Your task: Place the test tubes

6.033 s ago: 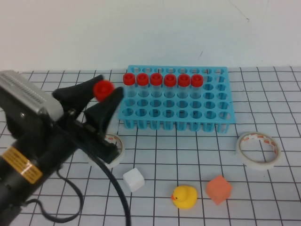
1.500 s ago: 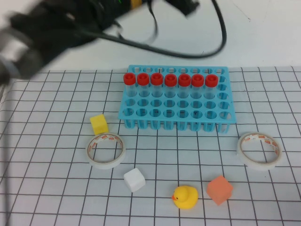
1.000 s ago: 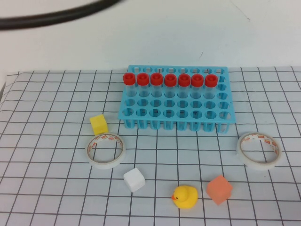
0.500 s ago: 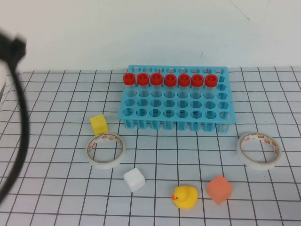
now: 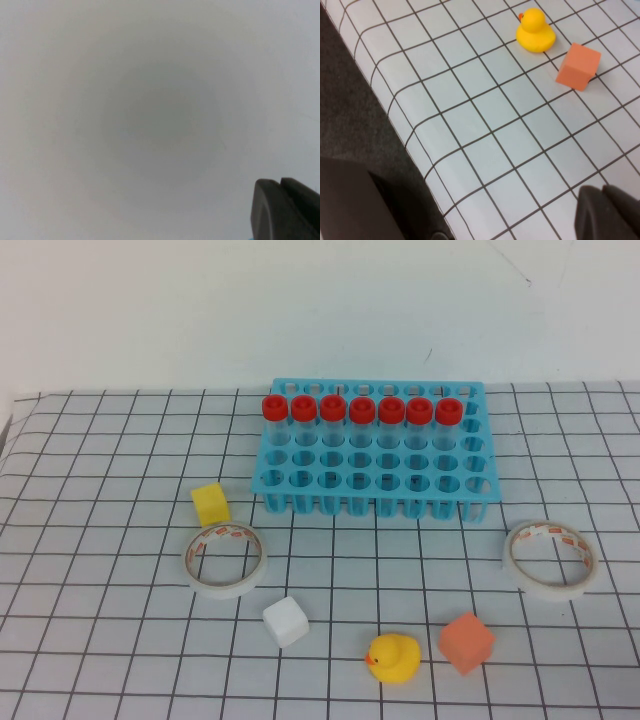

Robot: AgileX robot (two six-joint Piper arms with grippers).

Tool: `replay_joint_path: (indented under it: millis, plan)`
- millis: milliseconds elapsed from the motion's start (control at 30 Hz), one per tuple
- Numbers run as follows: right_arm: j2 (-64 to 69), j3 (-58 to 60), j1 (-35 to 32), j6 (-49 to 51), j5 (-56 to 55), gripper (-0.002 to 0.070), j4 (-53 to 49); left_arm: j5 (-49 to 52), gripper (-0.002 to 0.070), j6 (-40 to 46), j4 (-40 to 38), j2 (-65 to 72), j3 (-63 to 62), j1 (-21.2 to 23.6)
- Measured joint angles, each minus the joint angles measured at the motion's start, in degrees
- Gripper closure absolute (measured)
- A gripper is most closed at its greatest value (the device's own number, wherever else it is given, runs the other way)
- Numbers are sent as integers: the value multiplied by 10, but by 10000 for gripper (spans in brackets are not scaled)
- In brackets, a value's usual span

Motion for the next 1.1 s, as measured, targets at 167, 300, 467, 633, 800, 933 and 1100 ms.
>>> replay_joint_path:
  millis: [167, 300, 467, 633, 800, 933, 1100]
  plan:
    - [0, 0, 0, 0, 0, 678, 0, 4, 675, 0, 0, -36, 11, 0]
    - [0, 0, 0, 0, 0, 678, 0, 4, 675, 0, 0, -37, 13, 0]
    - [0, 0, 0, 0, 0, 678, 0, 4, 675, 0, 0, -37, 17, 0]
    - [0, 0, 0, 0, 0, 678, 0, 4, 675, 0, 0, -48, 20, 0]
    - [0, 0, 0, 0, 0, 678, 0, 4, 675, 0, 0, -89, 27, 1]
    - [0, 0, 0, 0, 0, 678, 0, 4, 675, 0, 0, -134, 37, 25]
    - [0, 0, 0, 0, 0, 678, 0, 5, 675, -5, 0, -163, 57, 87]
